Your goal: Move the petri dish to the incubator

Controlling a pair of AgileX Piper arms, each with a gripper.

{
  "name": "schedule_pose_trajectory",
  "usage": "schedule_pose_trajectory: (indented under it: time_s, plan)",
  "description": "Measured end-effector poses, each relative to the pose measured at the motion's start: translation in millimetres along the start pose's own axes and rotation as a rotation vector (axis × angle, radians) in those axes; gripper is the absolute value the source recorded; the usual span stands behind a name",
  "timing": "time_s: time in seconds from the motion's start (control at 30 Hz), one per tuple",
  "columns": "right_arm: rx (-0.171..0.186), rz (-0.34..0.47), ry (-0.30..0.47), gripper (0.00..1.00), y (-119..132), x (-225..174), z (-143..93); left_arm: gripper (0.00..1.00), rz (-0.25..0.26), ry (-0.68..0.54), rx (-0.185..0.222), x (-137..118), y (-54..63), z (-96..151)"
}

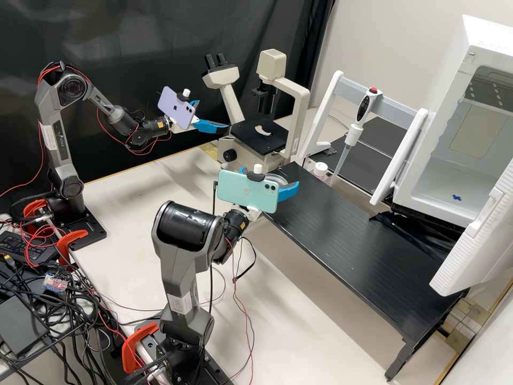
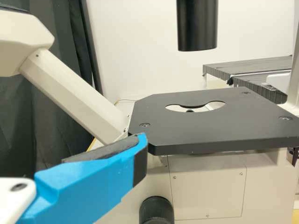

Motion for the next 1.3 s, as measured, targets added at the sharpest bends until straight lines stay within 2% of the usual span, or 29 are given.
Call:
schedule_pose_trajectory:
  time_s: [0.47,0.5,0.77,1.3]
  plan:
    - [-0.015,-0.063,-0.054,1.00,-22.5,17.5,7.9,1.00,0.000,0.000,0.000,0.0,0.0,0.0]
    - [-0.010,-0.065,-0.058,0.00,-23.3,19.0,9.3,1.00,0.000,0.000,0.000,0.0,0.0,0.0]
    - [0.025,-0.068,-0.068,0.00,-24.7,22.4,17.2,1.00,0.000,0.000,0.000,0.0,0.0,0.0]
    - [0.031,-0.088,-0.054,0.00,-27.6,23.5,19.4,1.00,0.000,0.000,0.000,0.0,0.0,0.0]
